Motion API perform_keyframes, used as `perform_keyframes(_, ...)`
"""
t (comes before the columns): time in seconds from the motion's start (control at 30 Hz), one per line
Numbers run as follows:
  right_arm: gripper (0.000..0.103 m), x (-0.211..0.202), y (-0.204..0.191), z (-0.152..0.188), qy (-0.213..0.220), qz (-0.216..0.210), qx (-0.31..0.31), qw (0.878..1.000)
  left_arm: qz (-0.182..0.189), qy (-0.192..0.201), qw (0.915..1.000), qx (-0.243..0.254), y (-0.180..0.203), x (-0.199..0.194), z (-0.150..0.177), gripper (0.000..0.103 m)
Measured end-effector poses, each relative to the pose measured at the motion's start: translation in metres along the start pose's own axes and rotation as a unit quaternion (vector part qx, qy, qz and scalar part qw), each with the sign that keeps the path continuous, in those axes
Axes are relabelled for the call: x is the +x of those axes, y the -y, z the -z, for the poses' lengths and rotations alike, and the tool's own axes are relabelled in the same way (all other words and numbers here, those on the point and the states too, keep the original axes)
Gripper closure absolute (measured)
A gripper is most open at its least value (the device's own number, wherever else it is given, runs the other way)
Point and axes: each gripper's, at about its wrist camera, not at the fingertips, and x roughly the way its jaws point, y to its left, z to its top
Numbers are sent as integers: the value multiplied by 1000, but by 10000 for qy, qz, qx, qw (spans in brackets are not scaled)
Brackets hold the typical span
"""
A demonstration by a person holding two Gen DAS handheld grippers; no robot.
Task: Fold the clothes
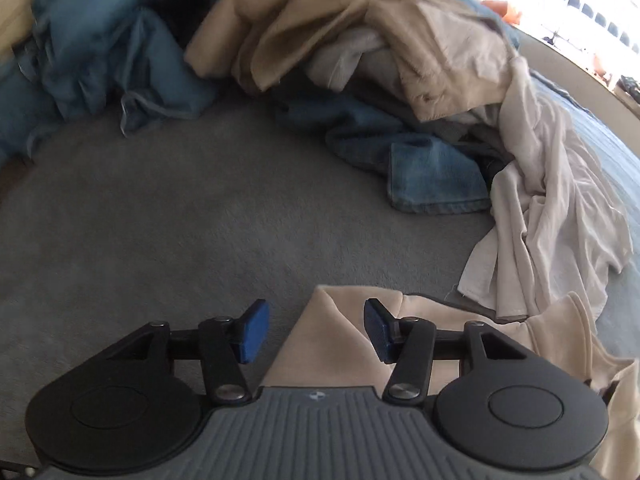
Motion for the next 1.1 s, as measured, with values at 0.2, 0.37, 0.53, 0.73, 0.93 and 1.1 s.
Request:
perform_keyframes(0.2,98,5,4,9,148,-171,408,9989,-27,-48,9982,-600,-11,-4,2,95)
perform_keyframes(0.37,98,24,19,18,430,-581,1151,9907,40,-156,9968,-780,-15,-4,3,95)
perform_keyframes(0.53,84,15,52,32,821,-1299,2034,9670,92,-207,9967,-780,-15,-5,5,93)
perform_keyframes(0.73,77,-116,108,101,1775,-1113,2598,9427,162,-196,9942,-1048,-28,-16,4,87)
perform_keyframes(0.93,70,-216,112,232,1794,-597,3161,9297,44,199,9987,-471,-13,-37,-7,83)
perform_keyframes(1.1,71,-209,34,288,1768,46,2175,9599,631,129,9928,1011,43,-26,-23,74)
